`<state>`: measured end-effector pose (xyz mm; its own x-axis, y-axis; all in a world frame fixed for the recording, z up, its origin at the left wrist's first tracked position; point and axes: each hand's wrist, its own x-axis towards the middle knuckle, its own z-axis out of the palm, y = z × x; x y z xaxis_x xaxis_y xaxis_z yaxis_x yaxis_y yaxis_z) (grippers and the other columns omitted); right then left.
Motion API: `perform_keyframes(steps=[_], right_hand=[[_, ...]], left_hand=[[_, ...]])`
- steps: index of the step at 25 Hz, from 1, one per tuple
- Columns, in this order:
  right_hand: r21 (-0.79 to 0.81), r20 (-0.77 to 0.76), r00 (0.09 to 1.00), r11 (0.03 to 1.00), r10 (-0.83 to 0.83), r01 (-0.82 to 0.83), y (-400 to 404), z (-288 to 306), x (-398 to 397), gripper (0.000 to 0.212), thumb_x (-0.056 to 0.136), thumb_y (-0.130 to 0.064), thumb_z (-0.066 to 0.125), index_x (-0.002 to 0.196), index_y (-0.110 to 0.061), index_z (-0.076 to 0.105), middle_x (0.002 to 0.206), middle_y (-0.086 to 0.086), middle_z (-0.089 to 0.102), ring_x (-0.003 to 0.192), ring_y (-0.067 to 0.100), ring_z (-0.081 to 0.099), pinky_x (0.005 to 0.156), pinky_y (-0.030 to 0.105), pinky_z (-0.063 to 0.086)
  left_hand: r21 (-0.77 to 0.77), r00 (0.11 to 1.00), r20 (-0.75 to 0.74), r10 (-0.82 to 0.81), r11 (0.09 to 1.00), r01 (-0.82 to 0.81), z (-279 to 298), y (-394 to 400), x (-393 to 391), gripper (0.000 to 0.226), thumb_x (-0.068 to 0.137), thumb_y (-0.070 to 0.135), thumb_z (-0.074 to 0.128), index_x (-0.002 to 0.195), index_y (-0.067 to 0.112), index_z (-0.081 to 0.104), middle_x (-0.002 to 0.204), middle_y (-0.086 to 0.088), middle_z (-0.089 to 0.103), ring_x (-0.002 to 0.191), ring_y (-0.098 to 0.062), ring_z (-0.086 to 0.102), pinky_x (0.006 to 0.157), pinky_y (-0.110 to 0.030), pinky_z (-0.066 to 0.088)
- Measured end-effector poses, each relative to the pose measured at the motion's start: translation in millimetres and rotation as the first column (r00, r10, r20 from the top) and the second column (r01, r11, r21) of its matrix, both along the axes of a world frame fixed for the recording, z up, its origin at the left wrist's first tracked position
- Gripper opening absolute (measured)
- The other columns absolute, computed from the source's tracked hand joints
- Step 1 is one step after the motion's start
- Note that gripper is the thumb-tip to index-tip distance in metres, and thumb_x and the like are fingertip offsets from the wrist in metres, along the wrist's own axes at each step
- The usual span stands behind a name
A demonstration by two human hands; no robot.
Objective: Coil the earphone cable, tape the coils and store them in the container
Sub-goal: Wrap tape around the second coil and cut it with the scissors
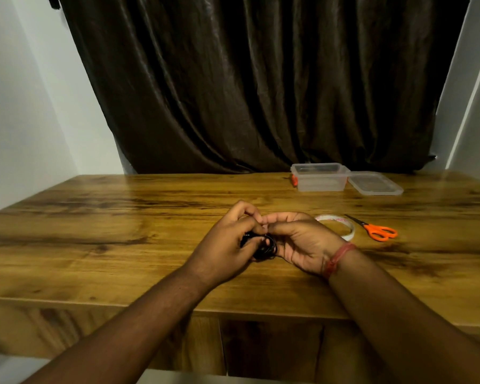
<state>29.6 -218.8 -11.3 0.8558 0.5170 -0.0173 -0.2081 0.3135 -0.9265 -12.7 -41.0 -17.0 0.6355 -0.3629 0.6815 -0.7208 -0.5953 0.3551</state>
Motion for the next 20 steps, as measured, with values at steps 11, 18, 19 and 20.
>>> perform_keyframes(steps=[11,18,19,20], right_hand=[[-0.173,0.203,0.975,0.977,-0.091,0.127,5.9,-2.0,-3.5,0.019,0.098,-0.004,0.051,0.09,-0.009,0.068,0.091,0.017,0.065,0.082,0.026,0.06,0.074,0.038,0.049],[-0.123,0.19,0.981,0.99,-0.043,0.067,-1.0,-1.2,-3.8,0.019,0.09,0.008,0.056,0.093,-0.006,0.068,0.085,0.008,0.07,0.081,0.02,0.063,0.073,0.029,0.049],[-0.132,0.227,0.972,0.987,-0.064,0.096,-0.6,-1.6,-3.7,0.018,0.089,0.008,0.058,0.091,-0.007,0.069,0.083,0.009,0.068,0.081,0.023,0.059,0.072,0.03,0.045],[-0.134,0.258,0.963,0.984,-0.082,0.12,-0.4,-2.0,-3.4,0.017,0.088,0.007,0.06,0.09,-0.008,0.069,0.083,0.011,0.067,0.083,0.028,0.055,0.072,0.033,0.043]], left_hand=[[0.044,0.998,0.022,0.06,0.997,-0.06,-0.2,1.1,-0.6,0.011,0.089,0.018,0.065,0.1,0.022,0.066,0.108,0.016,0.044,0.098,0.0,0.052,0.078,-0.017,0.05],[0.133,0.995,0.082,0.048,0.989,-0.059,1.0,-0.7,-4.4,0.01,0.089,0.025,0.059,0.098,0.024,0.064,0.108,0.013,0.044,0.09,-0.003,0.052,0.067,-0.032,0.054],[0.136,0.996,0.079,0.05,0.989,-0.06,1.3,-1.0,-4.4,0.011,0.089,0.026,0.058,0.097,0.024,0.064,0.107,0.014,0.044,0.089,-0.002,0.052,0.067,-0.032,0.053],[0.136,0.996,0.075,0.051,0.989,-0.06,1.4,-1.4,-4.5,0.011,0.089,0.027,0.058,0.097,0.025,0.064,0.106,0.014,0.045,0.088,-0.001,0.052,0.067,-0.03,0.052]])
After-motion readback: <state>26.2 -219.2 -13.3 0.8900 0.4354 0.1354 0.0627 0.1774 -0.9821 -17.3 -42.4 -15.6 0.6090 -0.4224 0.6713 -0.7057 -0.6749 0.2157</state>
